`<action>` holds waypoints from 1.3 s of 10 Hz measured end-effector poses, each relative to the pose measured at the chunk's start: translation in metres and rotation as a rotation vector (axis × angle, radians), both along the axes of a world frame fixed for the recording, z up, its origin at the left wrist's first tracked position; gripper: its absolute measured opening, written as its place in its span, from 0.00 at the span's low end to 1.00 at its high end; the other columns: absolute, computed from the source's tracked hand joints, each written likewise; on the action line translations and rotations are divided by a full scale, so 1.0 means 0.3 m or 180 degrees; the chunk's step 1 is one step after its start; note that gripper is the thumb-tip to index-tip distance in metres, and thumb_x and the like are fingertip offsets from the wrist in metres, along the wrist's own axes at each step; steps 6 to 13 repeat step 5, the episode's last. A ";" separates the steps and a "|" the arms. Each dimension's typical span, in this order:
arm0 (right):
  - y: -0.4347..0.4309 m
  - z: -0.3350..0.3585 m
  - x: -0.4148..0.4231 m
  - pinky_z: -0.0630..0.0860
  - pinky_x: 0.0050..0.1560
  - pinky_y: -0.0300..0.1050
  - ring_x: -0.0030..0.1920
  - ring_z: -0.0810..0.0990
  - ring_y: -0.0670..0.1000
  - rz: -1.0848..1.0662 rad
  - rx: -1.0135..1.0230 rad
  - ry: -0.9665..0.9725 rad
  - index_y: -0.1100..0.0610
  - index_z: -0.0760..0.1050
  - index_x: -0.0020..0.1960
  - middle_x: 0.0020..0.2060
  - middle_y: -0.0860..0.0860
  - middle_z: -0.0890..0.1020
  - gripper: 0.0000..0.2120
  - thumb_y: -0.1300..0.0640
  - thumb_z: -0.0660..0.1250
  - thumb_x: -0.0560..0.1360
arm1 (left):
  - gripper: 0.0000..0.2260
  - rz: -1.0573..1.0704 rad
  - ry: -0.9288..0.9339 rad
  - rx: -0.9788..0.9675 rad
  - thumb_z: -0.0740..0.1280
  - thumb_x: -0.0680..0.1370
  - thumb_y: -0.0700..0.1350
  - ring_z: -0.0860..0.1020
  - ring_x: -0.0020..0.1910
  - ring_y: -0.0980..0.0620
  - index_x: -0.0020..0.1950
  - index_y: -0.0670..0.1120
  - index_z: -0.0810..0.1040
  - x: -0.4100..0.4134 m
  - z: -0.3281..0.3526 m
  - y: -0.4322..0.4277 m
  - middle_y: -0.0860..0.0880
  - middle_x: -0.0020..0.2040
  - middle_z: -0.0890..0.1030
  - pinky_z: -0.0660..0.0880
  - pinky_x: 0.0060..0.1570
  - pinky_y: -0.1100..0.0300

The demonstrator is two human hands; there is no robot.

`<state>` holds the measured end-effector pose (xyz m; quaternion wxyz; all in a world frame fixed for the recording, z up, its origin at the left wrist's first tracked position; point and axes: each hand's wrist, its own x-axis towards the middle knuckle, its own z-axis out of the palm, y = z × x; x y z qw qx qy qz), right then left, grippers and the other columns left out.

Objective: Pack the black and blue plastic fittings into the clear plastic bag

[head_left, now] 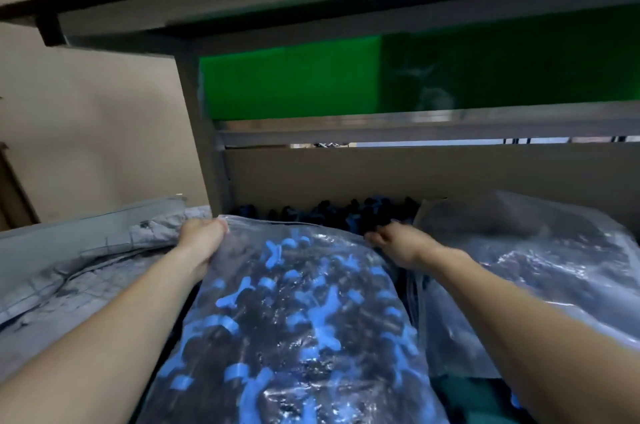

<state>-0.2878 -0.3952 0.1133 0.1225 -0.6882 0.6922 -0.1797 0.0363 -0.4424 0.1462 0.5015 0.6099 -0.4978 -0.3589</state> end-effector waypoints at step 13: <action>0.427 0.214 0.119 0.76 0.59 0.45 0.60 0.80 0.48 -0.0303 -0.1584 -0.1427 0.46 0.78 0.64 0.56 0.45 0.84 0.14 0.47 0.58 0.83 | 0.07 -0.1134 0.0370 -0.1296 0.64 0.81 0.47 0.83 0.47 0.51 0.57 0.53 0.80 0.093 0.187 0.390 0.44 0.56 0.83 0.78 0.42 0.60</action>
